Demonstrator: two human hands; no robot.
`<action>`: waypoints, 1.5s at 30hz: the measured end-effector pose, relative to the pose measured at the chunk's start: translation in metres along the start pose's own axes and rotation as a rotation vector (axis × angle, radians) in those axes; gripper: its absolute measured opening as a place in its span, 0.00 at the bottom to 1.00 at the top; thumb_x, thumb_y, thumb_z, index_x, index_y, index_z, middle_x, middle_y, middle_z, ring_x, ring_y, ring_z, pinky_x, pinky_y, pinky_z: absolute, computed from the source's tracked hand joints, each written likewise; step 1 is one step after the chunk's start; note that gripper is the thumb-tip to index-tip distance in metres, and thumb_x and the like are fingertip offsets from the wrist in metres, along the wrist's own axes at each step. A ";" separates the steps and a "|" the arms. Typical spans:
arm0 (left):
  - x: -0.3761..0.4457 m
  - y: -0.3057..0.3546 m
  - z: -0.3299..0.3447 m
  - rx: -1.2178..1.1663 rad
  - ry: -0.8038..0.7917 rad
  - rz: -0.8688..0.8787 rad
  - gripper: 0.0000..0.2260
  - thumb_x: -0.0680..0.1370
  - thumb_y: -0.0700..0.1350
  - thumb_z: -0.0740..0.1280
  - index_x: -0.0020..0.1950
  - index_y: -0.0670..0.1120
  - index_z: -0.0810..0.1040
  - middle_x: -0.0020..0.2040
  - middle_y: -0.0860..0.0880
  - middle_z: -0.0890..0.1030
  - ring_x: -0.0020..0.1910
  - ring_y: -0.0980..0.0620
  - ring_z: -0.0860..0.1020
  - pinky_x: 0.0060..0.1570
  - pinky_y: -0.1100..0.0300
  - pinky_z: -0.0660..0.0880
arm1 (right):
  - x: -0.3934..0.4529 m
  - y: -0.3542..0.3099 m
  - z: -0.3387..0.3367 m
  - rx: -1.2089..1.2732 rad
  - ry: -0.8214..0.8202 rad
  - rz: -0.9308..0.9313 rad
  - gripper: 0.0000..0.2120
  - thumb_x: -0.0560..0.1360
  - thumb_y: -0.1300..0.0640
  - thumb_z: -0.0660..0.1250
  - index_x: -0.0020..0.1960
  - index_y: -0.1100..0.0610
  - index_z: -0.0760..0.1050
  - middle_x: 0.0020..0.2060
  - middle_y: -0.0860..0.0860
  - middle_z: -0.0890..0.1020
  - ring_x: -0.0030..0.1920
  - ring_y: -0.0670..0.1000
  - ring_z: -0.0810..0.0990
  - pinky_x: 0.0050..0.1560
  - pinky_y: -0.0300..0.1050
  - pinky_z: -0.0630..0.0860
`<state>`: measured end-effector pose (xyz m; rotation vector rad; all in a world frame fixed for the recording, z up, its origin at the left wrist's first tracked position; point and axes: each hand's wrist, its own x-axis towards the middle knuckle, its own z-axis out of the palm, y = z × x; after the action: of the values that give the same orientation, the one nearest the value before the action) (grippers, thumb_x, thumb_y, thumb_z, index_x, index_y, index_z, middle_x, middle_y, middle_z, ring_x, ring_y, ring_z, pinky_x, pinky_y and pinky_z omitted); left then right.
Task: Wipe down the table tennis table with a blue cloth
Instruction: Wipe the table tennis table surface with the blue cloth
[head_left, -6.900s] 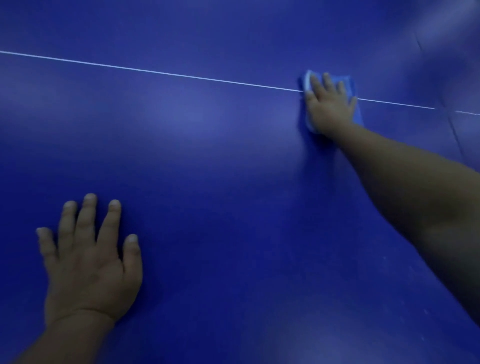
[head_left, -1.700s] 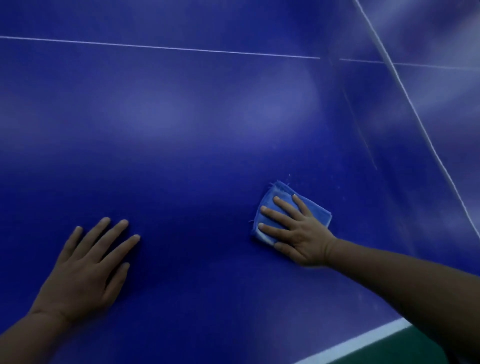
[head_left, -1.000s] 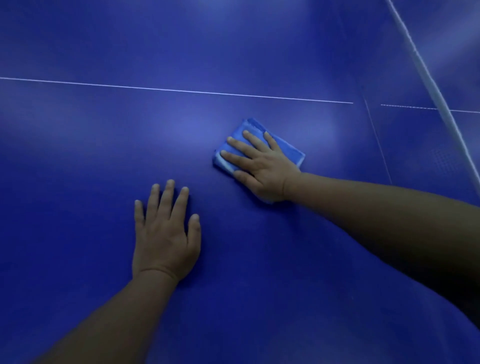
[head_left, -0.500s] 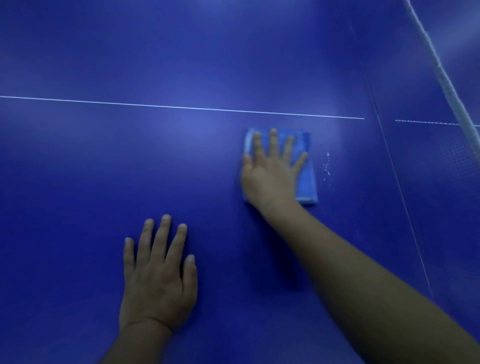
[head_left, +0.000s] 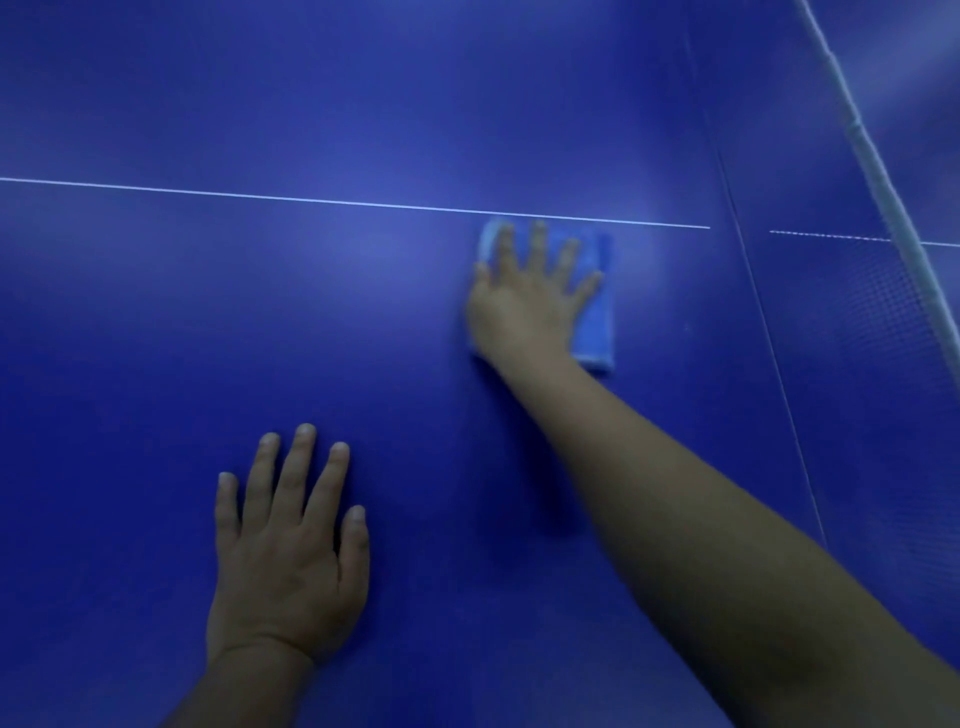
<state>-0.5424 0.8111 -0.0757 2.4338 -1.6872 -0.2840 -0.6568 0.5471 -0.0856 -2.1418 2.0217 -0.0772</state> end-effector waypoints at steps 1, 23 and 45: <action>0.000 0.000 0.000 0.002 0.000 -0.004 0.28 0.78 0.55 0.52 0.73 0.43 0.72 0.76 0.42 0.66 0.77 0.40 0.59 0.74 0.34 0.53 | 0.005 -0.020 0.002 -0.002 -0.030 -0.126 0.27 0.83 0.42 0.46 0.81 0.44 0.49 0.81 0.49 0.48 0.80 0.62 0.42 0.72 0.72 0.36; -0.002 -0.001 0.000 -0.020 -0.026 -0.015 0.29 0.79 0.56 0.50 0.75 0.44 0.69 0.78 0.43 0.63 0.79 0.42 0.55 0.76 0.37 0.48 | 0.084 0.071 -0.033 -0.019 -0.035 0.105 0.28 0.81 0.41 0.48 0.81 0.41 0.47 0.81 0.48 0.48 0.80 0.63 0.44 0.73 0.73 0.42; -0.002 -0.001 -0.004 -0.036 -0.064 -0.021 0.30 0.79 0.57 0.49 0.75 0.44 0.69 0.78 0.43 0.63 0.78 0.40 0.55 0.75 0.37 0.48 | -0.115 0.170 -0.018 0.002 -0.029 0.205 0.30 0.78 0.34 0.44 0.79 0.37 0.43 0.80 0.43 0.47 0.79 0.59 0.44 0.74 0.69 0.45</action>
<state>-0.5412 0.8130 -0.0724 2.4425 -1.6681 -0.3947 -0.8346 0.6513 -0.0872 -1.9106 2.2088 -0.0187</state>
